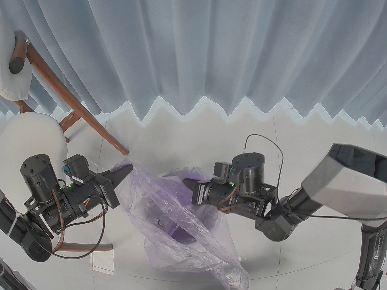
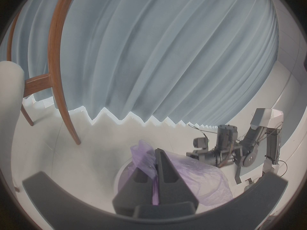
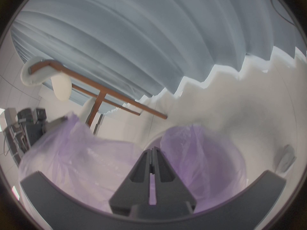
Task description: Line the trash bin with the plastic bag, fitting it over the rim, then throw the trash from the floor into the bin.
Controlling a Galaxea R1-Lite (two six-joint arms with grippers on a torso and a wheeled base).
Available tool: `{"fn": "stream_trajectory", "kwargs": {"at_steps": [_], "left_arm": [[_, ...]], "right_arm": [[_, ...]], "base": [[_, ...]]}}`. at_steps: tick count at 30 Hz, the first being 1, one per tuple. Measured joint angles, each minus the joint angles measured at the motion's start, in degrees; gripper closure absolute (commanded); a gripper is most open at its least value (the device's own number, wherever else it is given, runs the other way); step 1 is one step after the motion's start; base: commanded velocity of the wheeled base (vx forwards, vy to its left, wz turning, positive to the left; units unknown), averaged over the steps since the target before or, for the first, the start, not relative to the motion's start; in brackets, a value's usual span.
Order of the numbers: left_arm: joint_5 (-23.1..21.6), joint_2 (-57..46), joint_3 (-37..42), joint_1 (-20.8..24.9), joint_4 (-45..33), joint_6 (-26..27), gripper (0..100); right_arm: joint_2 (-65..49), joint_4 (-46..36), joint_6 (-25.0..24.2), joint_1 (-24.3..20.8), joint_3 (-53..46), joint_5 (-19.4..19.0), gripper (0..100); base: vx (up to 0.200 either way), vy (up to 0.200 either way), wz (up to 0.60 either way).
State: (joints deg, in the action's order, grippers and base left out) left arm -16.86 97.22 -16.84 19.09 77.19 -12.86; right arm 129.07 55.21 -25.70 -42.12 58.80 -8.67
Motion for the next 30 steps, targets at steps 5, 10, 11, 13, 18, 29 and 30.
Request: {"fn": "stream_trajectory", "kwargs": {"at_steps": [5,10,11,13,18,29,30], "left_arm": [[3.45,0.74,0.17,-0.16,0.71,-0.18,100],[4.94,1.07,0.94,-0.29,0.98,-0.51,100],[4.94,1.12,1.10,-0.27,0.98,-0.62,100],[4.90,1.16,1.43,-0.11,1.04,-0.84,100],[4.82,1.34,1.68,0.39,1.06,-2.08,100],[4.88,5.81,-5.46,-1.29,5.72,-3.17,100],[4.92,6.36,-6.34,-1.60,6.16,-3.25,100]], "right_arm": [[2.62,1.72,0.00,-3.47,-1.44,0.84,100],[5.90,2.97,0.02,-6.78,-1.33,2.35,100],[6.31,3.04,0.00,-7.07,-1.24,2.51,100],[7.34,3.30,-0.24,-7.66,-0.95,2.66,100],[8.52,3.61,-1.15,-4.71,1.95,3.30,100],[-2.21,-4.04,-1.48,8.61,4.11,2.60,100],[-3.99,-5.29,-1.43,9.59,2.97,1.80,100]], "base": [[0.000,0.000,0.00],[0.000,0.000,0.00],[0.000,0.000,0.00],[0.000,0.000,0.00],[0.000,0.000,0.00],[0.000,0.000,0.00],[0.000,0.000,0.00]]}}
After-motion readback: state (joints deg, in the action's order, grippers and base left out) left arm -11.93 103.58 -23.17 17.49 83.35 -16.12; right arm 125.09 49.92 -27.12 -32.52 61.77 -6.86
